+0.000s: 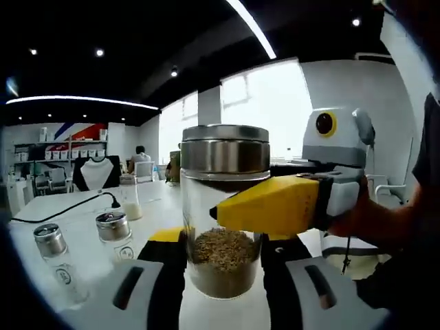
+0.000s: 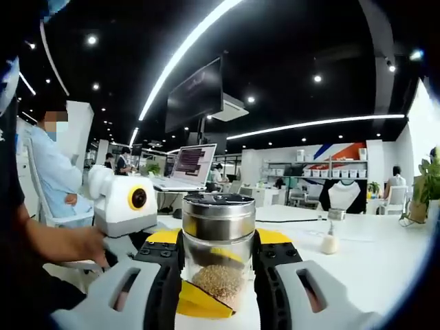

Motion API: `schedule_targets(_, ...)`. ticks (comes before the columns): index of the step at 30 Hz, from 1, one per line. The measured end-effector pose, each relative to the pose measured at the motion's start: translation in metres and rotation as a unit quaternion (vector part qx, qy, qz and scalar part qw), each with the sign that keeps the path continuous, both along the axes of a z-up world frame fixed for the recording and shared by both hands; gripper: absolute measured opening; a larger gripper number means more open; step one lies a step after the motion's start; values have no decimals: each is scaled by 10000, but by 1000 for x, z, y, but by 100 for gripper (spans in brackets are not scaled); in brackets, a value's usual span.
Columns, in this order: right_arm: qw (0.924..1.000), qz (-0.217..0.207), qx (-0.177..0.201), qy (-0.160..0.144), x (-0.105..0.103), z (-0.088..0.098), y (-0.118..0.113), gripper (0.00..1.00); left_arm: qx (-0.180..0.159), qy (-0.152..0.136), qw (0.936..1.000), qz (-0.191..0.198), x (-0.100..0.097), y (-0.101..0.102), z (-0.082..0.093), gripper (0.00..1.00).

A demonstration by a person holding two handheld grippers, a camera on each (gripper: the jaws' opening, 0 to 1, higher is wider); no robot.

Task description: Rotate the seasoning bottle until the label or dispensing opening points toward the visible target arrow and the bottle remains upright within the marked orientation range

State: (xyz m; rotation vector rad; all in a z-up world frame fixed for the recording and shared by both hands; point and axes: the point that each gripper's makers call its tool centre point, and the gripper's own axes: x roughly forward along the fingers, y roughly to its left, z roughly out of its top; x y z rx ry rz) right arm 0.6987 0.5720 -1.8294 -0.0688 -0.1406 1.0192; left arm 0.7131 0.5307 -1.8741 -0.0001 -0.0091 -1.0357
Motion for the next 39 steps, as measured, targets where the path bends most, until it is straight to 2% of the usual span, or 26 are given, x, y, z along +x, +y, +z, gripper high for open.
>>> schedule_targets(1, 9999, 121, -2, -68, -3, 0, 1, 37, -41, 25, 10000, -47, -1, 0, 0, 46)
schedule_targets(3, 10000, 37, 10, 18, 0, -1, 1, 37, 52, -48, 10000, 56, -1, 0, -1, 45)
schedule_targets(5, 10000, -67, 25, 26, 5, 0, 1, 38, 263, -280, 9984, 416, 6, 4, 1, 44)
schedule_targets(8, 9994, -315, 60, 120, 12, -2, -1, 37, 528, -366, 9939, 900, 16, 9, -2, 44)
schedule_targets(13, 9966, -817, -55, 36, 22, -6, 0, 37, 487, -218, 9882, 1435, 28, 16, -6, 44)
schedule_targets(14, 9941, -1078, -81, 58, 26, -8, 0, 37, 416, -31, 9830, 1789, 33, 21, -9, 44)
schedule_targets(16, 9907, -1355, -51, 117, 30, -11, -1, 37, 464, 6, 9761, 2123, 38, 24, -12, 44)
schedule_targets(21, 9837, -1764, 36, 340, 35, -19, -3, 37, 510, -54, 9696, 2394, 39, 22, -16, 44)
schedule_targets(23, 9820, -1832, 99, 447, 36, -20, -6, 36, 632, -215, 9654, 2521, 40, 23, -17, 44)
schedule_targets(25, 9811, -1864, 71, 513, 36, -22, -7, 36, 650, -204, 9669, 2460, 40, 22, -18, 44)
schedule_targets(27, 9821, -1808, 99, 522, 37, -22, -10, 35, 459, -121, 9760, 2124, 36, 16, -15, 44)
schedule_targets(29, 9872, -1524, 116, 458, 34, -18, -7, 35, 279, -122, 9828, 1819, 34, 14, -9, 46)
schedule_targets(32, 9912, -1262, 62, 390, 28, -15, -5, 35, 191, -64, 9913, 1303, 28, 11, -6, 48)
schedule_targets(36, 9963, -832, 14, 216, 18, -10, 6, 35, 71, -93, 9954, 953, 24, 16, -2, 49)
schedule_targets(39, 9979, -363, 339, 421, 11, -6, 9, 35, 14, -147, 9982, 584, 17, 17, 1, 48)
